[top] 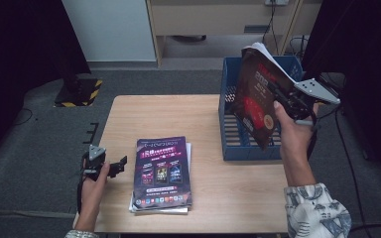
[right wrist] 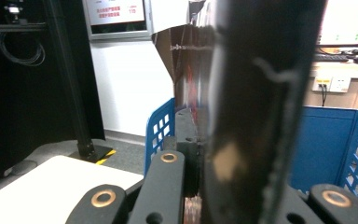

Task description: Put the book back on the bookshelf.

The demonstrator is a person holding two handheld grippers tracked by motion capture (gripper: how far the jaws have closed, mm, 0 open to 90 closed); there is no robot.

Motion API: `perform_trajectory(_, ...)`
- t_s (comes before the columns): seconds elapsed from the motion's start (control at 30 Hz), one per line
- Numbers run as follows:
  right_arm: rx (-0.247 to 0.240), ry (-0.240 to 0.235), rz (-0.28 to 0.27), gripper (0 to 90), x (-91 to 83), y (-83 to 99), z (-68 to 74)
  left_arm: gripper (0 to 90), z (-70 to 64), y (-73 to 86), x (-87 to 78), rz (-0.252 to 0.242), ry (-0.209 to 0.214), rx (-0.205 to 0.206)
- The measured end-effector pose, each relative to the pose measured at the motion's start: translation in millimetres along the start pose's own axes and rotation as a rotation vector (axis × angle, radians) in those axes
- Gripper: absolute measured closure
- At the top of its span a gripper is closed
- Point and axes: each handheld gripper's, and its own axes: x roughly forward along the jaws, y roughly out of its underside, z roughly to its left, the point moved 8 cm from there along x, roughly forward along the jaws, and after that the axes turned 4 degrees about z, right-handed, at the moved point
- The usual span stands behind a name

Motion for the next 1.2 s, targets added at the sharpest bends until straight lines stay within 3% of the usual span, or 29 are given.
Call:
perform_trajectory(0.27, 0.018, 0.057, 0.014, 86.7, 19.6, 3.2, 6.5, 6.6, -0.1, 0.0, 0.0, -0.001, 0.003, -0.001)
perform_trajectory(0.6, 0.022, 0.052, 0.017, 86.7, 36.0, 2.7, 17.8, 6.6, -0.9, 0.4, 0.3, 0.003, 0.001, 0.004)
perform_trajectory(1.2, 0.068, 0.066, 0.008, 86.5, 52.8, 22.5, 18.6, 6.6, -1.2, 0.9, 0.5, 0.004, 0.000, 0.004)
